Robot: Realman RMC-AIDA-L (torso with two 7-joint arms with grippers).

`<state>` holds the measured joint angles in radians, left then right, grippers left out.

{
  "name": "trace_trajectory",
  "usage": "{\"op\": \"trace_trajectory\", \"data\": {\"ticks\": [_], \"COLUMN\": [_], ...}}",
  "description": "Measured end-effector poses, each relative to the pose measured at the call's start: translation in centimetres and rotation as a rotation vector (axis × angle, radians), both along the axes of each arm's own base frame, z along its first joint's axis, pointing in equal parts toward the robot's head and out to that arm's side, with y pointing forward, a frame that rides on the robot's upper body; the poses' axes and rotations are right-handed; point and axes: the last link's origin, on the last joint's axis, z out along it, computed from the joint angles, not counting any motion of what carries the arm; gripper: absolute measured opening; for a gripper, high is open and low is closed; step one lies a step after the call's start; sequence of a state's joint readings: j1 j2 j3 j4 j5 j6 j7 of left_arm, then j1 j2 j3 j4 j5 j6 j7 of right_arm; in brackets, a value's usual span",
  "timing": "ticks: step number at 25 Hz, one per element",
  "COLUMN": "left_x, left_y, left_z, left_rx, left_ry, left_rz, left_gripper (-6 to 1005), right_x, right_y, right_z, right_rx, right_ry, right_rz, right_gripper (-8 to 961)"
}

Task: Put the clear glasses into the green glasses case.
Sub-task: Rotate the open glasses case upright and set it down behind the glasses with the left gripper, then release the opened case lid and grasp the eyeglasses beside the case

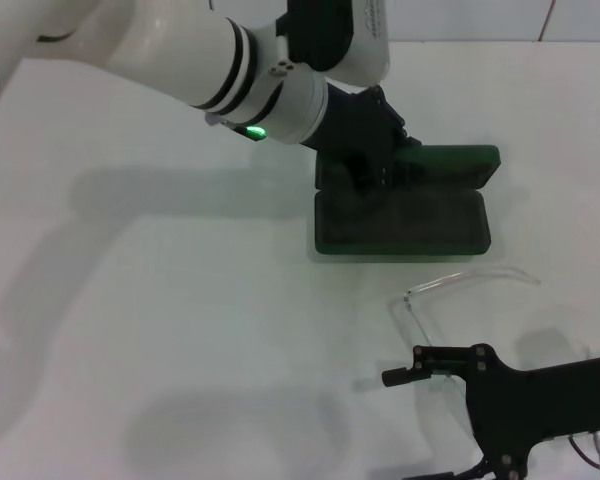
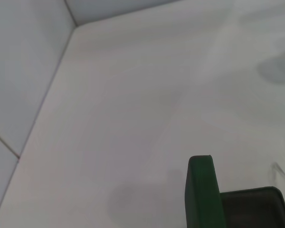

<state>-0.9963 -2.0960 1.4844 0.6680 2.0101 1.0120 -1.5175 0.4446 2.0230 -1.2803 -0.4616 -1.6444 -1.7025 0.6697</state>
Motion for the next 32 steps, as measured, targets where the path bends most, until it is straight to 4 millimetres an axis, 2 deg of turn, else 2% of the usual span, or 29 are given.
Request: {"op": "trace_trajectory", "data": {"ticks": [6, 12, 20, 27, 28, 32], "left_x": [0.5, 0.4, 0.4, 0.9, 0.8, -0.2], "left_y": [-0.3, 0.2, 0.1, -2.1, -3.2, -4.0], "left_z": [-1.2, -1.5, -1.7, 1.1, 2.4, 3.6], "left_rx": [0.023, 0.083, 0.126, 0.172, 0.185, 0.204], "left_ry": [0.036, 0.023, 0.003, -0.216, -0.334, -0.459], "left_rz": [-0.059, -0.051, -0.024, 0.012, 0.053, 0.113], "left_gripper": [246, 251, 485, 658, 683, 693], "right_x": [0.0, 0.0, -0.3, -0.8, -1.0, -1.7], "right_y": [0.3, 0.6, 1.1, 1.9, 2.1, 3.5], "right_z": [0.1, 0.0, 0.3, 1.1, 1.2, 2.5], "right_rx": [0.007, 0.017, 0.009, 0.007, -0.001, -0.055], "right_ry": [-0.005, -0.014, -0.018, 0.006, 0.003, -0.044], "right_rz": [-0.001, -0.004, -0.027, -0.074, -0.093, -0.184], "right_gripper": [868, 869, 866, 863, 862, 860]}}
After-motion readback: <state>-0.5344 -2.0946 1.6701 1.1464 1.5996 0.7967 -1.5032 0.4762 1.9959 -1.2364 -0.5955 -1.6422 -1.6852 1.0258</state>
